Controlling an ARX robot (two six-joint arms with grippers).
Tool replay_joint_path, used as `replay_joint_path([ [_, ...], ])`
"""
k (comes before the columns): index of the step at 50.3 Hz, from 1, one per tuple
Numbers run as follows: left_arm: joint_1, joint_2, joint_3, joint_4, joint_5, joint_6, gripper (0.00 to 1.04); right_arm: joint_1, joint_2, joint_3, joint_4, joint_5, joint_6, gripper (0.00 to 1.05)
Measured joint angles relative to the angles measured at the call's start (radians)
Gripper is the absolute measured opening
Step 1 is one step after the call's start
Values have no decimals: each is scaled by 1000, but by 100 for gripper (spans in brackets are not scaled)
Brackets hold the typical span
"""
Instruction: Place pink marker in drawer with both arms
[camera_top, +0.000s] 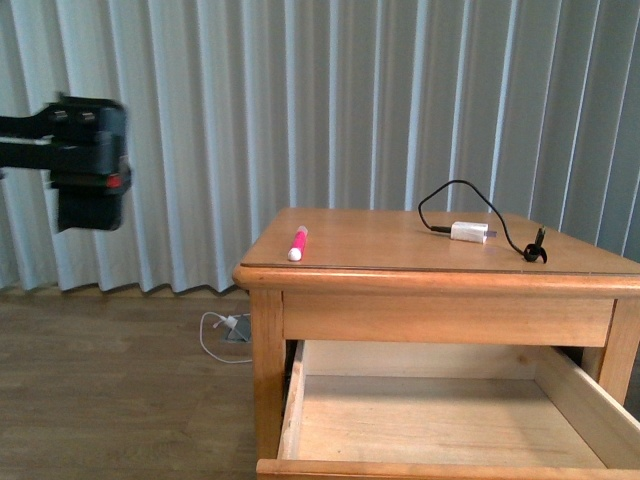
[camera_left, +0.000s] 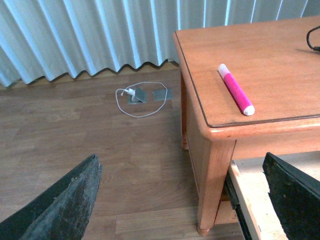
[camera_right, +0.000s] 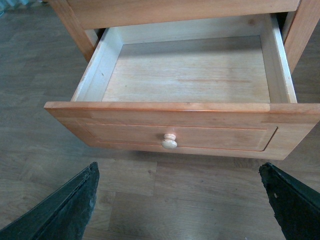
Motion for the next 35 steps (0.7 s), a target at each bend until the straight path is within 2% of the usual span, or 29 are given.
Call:
replay_joint_path([
  [15, -71, 406, 399, -138, -21, -16, 99, 0, 0, 0, 0, 0, 0, 96],
  [22, -72, 563, 588, -219, -33, -38, 99, 0, 0, 0, 0, 0, 0, 96],
  [35, -73, 740, 797, -306, -44, -48, 99, 0, 0, 0, 0, 0, 0, 96],
])
